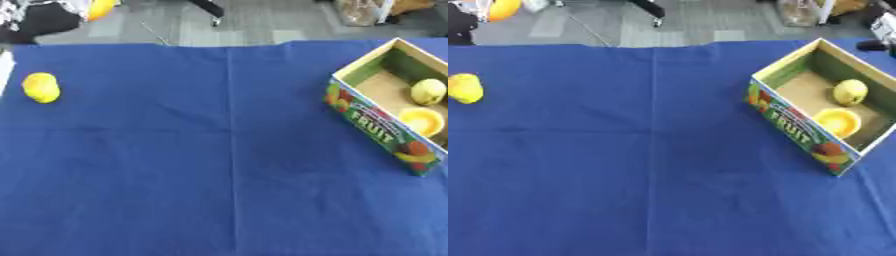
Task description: Pick up the objects with one hand, pass them to the other hand, and then place them into the box on the other side of the table.
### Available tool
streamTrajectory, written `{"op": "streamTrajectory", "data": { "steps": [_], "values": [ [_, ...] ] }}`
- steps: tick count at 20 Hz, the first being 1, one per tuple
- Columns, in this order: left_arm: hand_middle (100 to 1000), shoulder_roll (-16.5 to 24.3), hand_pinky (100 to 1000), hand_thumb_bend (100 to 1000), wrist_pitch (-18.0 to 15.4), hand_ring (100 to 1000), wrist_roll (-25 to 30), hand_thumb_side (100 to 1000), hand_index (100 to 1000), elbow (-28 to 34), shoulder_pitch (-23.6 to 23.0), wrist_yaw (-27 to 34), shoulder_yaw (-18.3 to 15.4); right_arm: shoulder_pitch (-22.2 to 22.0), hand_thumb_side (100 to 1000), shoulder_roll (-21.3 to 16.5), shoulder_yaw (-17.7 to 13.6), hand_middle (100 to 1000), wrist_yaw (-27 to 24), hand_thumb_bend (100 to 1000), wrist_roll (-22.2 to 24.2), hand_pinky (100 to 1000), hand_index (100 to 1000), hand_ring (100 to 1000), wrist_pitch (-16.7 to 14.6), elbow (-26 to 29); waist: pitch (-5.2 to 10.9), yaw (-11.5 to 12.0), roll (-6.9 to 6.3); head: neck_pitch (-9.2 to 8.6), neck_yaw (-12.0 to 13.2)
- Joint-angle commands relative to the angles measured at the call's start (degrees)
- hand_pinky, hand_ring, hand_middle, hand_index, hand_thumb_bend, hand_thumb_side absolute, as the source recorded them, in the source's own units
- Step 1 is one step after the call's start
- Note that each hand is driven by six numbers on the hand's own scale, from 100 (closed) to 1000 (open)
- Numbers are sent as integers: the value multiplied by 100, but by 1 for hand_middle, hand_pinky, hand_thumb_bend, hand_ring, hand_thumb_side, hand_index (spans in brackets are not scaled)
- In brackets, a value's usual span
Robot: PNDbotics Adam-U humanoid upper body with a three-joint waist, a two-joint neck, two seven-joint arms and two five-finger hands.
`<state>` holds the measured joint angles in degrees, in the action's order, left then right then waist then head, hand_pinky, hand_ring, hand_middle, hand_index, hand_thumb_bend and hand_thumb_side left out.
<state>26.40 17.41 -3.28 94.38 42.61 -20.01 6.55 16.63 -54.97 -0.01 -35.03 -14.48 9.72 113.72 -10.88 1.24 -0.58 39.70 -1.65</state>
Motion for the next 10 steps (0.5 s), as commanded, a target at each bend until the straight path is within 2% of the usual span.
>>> {"op": "streamTrajectory", "data": {
  "steps": [1, 6, 10],
  "values": [
    [450, -119, 610, 100, 4, 487, -208, 194, 389, 147, -19, 162, 80, 177, 356, -365, -50, 873, -11, 180, 140, 720, 866, 852, 5, 87, 229, -5, 38, 3, -26],
    [448, -292, 608, 100, -72, 485, -187, 189, 386, -19, -82, 105, 298, 569, 349, -623, 90, 877, 172, 204, 465, 728, 875, 863, 127, 87, 270, -17, 49, 17, -42],
    [447, -449, 607, 100, -159, 485, -199, 194, 385, -153, -66, -22, 400, 1069, 356, -813, 233, 884, 496, 231, 992, 739, 882, 873, 338, 87, 319, -32, 67, 52, -58]
  ]
}}
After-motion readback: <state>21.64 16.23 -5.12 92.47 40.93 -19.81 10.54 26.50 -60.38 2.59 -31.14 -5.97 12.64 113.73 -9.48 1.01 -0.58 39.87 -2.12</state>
